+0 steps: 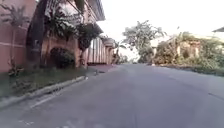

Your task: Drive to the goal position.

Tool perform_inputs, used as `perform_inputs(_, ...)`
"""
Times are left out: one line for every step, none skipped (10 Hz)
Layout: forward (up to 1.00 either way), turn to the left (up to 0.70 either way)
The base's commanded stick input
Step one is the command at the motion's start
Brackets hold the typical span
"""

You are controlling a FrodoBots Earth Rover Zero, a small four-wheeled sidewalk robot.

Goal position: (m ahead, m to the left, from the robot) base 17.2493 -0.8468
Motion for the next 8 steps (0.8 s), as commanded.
perform_inputs(1.0, 0.0)
perform_inputs(1.0, 0.0)
perform_inputs(1.0, 0.0)
perform_inputs(1.0, 0.0)
perform_inputs(1.0, 0.0)
perform_inputs(1.0, 0.0)
perform_inputs(1.0, 0.0)
perform_inputs(1.0, -0.1)
